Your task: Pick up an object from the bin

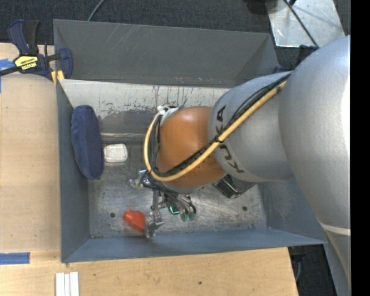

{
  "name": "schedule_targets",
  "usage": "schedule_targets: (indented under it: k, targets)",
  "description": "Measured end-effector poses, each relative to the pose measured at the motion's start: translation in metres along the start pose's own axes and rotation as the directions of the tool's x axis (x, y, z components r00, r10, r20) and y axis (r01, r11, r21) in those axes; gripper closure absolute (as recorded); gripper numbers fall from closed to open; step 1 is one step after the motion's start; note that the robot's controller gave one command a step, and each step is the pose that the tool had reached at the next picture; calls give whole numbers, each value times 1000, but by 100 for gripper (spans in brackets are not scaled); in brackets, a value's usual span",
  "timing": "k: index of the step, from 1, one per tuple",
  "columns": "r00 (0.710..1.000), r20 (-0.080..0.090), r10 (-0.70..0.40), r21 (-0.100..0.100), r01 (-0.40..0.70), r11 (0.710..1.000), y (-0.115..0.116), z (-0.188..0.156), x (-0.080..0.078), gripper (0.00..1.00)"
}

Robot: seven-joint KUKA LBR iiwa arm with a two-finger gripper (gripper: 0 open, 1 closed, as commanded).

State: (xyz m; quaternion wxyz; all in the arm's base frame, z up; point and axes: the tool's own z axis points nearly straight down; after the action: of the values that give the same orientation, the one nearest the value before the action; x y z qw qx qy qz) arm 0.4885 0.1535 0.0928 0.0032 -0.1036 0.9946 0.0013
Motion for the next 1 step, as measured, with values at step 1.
schedule_targets:
  k: [1]
  targets:
    - [1000,0,0,0,0,1000,0,0,0,0]
